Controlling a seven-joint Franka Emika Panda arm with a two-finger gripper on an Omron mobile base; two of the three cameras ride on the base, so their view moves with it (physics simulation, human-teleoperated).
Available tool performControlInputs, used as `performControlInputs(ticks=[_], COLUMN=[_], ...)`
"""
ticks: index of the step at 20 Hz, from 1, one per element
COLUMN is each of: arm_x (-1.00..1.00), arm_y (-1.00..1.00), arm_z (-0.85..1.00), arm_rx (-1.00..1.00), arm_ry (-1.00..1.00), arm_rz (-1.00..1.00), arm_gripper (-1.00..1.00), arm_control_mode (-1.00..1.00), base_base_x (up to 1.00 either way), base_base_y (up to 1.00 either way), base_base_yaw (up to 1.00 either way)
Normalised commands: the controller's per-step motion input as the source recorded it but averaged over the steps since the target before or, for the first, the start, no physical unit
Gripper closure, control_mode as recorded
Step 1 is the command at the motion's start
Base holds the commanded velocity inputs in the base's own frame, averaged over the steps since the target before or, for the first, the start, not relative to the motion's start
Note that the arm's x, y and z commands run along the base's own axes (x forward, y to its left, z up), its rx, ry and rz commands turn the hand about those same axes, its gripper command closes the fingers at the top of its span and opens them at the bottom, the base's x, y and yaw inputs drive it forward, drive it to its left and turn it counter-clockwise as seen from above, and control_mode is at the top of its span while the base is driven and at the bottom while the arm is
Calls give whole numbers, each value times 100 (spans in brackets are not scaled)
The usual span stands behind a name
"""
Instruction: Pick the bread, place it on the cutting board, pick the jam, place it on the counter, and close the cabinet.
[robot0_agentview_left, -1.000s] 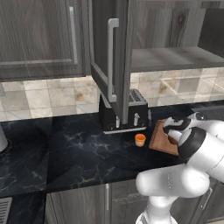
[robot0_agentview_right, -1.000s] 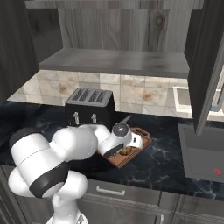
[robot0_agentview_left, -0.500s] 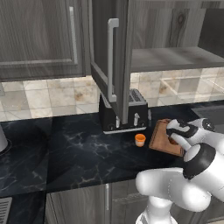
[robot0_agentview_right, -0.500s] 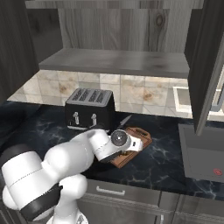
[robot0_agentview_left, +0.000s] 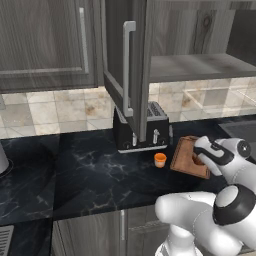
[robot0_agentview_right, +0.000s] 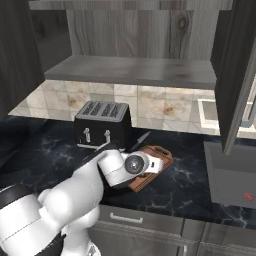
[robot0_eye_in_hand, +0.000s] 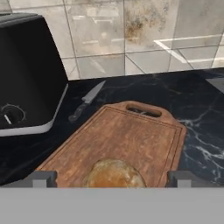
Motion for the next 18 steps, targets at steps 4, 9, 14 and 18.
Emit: performControlInputs(ticks=[4, 9, 14, 18], arm_x=[0, 0, 0, 0], arm_y=[3, 12, 13, 16], arm_z=[32, 43, 42, 42], arm_rx=[0, 0, 0, 0], arm_ry=[-9, -1, 0, -2], arm_rz=[0, 0, 0, 0], arm_gripper=[-100, -100, -100, -100], arm_control_mode=[-100, -100, -100, -100], base_base_x=[0, 0, 0, 0], base_base_y=[0, 0, 0, 0], base_base_yaw=[0, 0, 0, 0])
